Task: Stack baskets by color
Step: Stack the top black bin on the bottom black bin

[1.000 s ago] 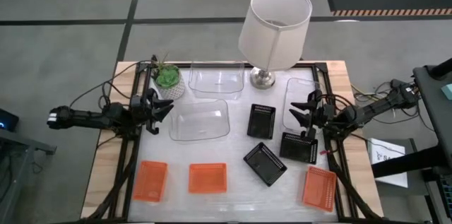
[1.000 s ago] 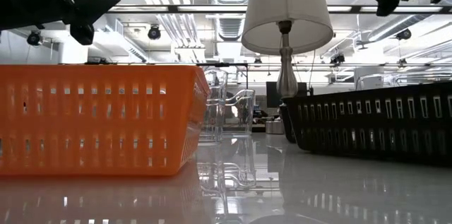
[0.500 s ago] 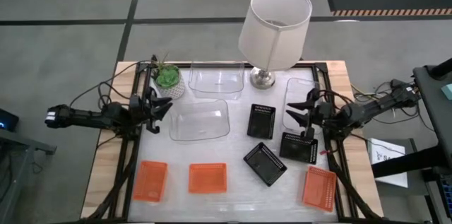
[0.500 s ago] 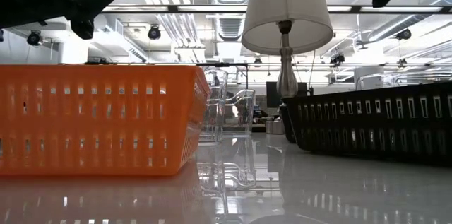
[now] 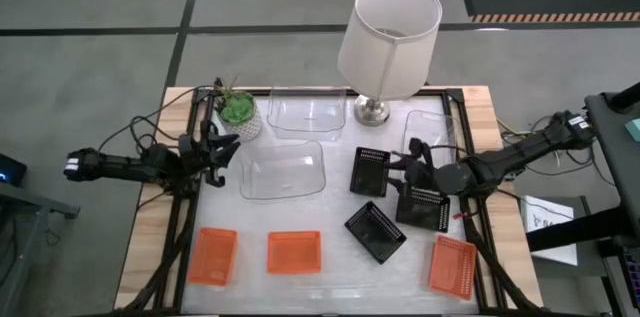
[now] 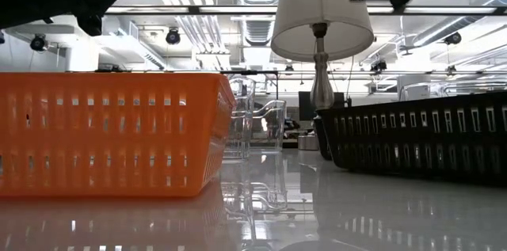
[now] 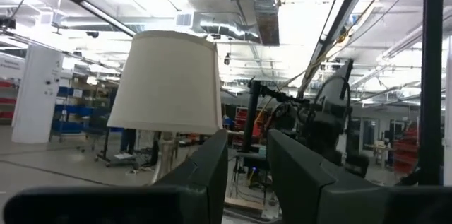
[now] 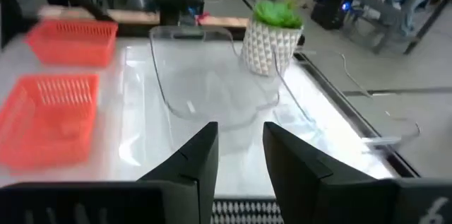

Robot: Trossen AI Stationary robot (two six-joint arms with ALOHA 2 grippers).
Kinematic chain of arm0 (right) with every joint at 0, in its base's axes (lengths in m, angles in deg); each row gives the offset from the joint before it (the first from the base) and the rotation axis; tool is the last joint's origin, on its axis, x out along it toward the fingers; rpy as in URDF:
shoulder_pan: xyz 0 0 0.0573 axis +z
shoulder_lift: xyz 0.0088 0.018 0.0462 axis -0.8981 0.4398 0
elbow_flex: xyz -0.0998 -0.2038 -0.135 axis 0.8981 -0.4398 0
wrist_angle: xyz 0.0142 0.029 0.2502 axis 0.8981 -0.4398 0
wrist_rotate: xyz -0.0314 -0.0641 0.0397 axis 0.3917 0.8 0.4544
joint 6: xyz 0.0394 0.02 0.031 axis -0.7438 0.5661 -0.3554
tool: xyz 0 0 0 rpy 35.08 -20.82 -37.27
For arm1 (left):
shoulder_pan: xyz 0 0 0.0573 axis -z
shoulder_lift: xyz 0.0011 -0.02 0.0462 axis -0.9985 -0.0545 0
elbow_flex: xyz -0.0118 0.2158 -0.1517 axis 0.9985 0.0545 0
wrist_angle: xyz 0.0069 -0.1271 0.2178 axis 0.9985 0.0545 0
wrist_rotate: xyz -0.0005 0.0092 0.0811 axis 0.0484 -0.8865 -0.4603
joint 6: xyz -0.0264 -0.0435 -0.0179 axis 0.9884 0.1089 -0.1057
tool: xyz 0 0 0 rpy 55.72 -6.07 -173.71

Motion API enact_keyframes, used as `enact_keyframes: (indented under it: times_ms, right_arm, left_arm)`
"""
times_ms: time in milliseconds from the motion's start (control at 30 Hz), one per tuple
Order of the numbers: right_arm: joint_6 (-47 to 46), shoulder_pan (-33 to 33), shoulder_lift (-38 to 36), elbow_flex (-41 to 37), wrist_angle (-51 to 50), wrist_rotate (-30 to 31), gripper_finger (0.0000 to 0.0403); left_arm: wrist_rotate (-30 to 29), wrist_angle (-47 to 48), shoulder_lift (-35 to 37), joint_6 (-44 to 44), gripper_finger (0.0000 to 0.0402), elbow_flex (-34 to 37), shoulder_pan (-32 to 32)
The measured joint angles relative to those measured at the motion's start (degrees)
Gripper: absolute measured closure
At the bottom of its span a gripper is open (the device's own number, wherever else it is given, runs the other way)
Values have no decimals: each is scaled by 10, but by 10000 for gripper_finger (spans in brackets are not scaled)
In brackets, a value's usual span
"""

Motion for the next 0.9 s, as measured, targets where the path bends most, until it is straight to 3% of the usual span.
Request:
enact_keyframes:
  times_ms: [233,467,733,900]
  right_arm:
    - [-61,0,92,100,-123,-12,296]
    - [-46,0,174,164,-135,-18,292]
    - [18,-1,268,228,-136,62,234]
    - [-31,-16,314,300,-223,63,191]
  left_arm:
    - [0,-15,6,-2,316,0,0]
    - [0,-14,4,-2,316,0,0]
    - [2,-14,4,0,316,0,0]
    - [9,-14,4,3,316,0,0]
